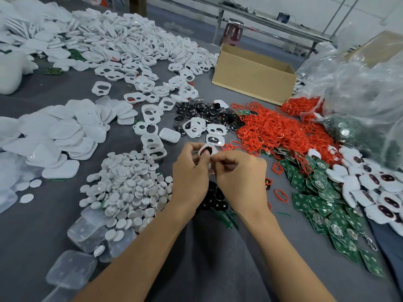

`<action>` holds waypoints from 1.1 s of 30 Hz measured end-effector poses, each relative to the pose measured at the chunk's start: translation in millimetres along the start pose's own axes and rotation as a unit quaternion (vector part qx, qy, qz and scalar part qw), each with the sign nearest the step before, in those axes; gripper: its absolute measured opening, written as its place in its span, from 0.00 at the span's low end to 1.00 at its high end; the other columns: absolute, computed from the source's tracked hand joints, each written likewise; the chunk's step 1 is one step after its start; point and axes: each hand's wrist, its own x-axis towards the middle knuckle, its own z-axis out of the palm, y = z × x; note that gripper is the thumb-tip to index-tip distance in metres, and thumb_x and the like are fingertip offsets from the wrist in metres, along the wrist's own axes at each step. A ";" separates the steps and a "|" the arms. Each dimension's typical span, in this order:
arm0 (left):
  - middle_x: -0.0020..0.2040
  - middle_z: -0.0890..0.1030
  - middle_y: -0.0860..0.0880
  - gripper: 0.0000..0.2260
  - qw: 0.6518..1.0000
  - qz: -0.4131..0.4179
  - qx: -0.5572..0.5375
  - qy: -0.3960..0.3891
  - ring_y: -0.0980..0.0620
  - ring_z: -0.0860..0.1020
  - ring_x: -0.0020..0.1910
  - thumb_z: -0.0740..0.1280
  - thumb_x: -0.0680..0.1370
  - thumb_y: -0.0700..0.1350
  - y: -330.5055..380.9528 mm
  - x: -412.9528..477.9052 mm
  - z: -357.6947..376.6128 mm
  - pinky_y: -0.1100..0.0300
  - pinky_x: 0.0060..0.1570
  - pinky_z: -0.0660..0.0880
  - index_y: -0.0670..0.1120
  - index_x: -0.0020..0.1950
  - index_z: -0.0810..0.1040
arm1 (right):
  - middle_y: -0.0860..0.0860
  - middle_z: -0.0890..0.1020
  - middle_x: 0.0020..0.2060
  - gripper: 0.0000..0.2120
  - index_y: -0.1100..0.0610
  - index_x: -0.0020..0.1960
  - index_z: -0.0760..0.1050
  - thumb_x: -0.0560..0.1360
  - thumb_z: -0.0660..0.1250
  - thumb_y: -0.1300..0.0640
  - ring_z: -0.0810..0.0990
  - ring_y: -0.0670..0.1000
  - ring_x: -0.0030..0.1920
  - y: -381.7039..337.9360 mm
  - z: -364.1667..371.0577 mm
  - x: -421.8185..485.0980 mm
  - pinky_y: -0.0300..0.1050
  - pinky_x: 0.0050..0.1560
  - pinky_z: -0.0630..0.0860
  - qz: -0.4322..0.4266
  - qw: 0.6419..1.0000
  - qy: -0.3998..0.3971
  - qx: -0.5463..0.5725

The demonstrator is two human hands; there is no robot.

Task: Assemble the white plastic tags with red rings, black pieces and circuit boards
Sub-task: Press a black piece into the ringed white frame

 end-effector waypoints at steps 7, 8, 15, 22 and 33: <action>0.39 0.82 0.46 0.05 0.999 0.000 -0.034 -0.020 0.41 0.83 0.45 0.62 0.81 0.38 -2.1 -1.2 2.4 0.42 0.52 0.80 0.47 0.49 0.76 | 0.47 0.84 0.33 0.09 0.51 0.39 0.83 0.67 0.71 0.65 0.80 0.49 0.35 -2.7 -6.9 2.3 0.47 0.40 0.77 0.031 0.999 -0.015 -0.042; 0.36 0.80 0.46 0.06 0.999 0.000 -0.040 -0.022 0.42 0.82 0.43 0.62 0.81 0.38 -2.4 -1.3 2.2 0.44 0.50 0.81 0.47 0.49 0.76 | 0.47 0.84 0.34 0.09 0.51 0.38 0.83 0.67 0.71 0.65 0.79 0.49 0.35 -1.8 -8.2 3.4 0.47 0.40 0.75 0.033 0.998 -0.017 -0.050; 0.38 0.82 0.43 0.06 0.997 -0.022 -0.064 -0.037 0.50 0.82 0.41 0.62 0.82 0.39 -4.0 -2.1 2.7 0.56 0.44 0.79 0.48 0.49 0.76 | 0.47 0.83 0.39 0.09 0.50 0.41 0.83 0.70 0.71 0.63 0.76 0.52 0.45 3.5 -9.2 5.0 0.47 0.44 0.70 0.058 0.995 -0.050 -0.065; 0.35 0.80 0.43 0.06 0.994 -0.044 -0.093 -0.040 0.49 0.82 0.39 0.61 0.82 0.36 -2.9 -0.9 2.6 0.56 0.43 0.81 0.45 0.50 0.75 | 0.47 0.75 0.44 0.07 0.52 0.41 0.84 0.68 0.74 0.64 0.76 0.51 0.46 6.1 -6.1 2.6 0.47 0.42 0.72 0.052 0.997 -0.008 -0.063; 0.41 0.83 0.40 0.04 0.996 -0.020 -0.052 -0.064 0.40 0.82 0.44 0.63 0.81 0.40 -1.7 -3.2 2.0 0.40 0.53 0.79 0.45 0.52 0.77 | 0.46 0.83 0.37 0.13 0.50 0.46 0.75 0.69 0.73 0.65 0.82 0.47 0.36 9.0 -13.5 12.0 0.44 0.41 0.78 0.160 0.981 -0.083 0.067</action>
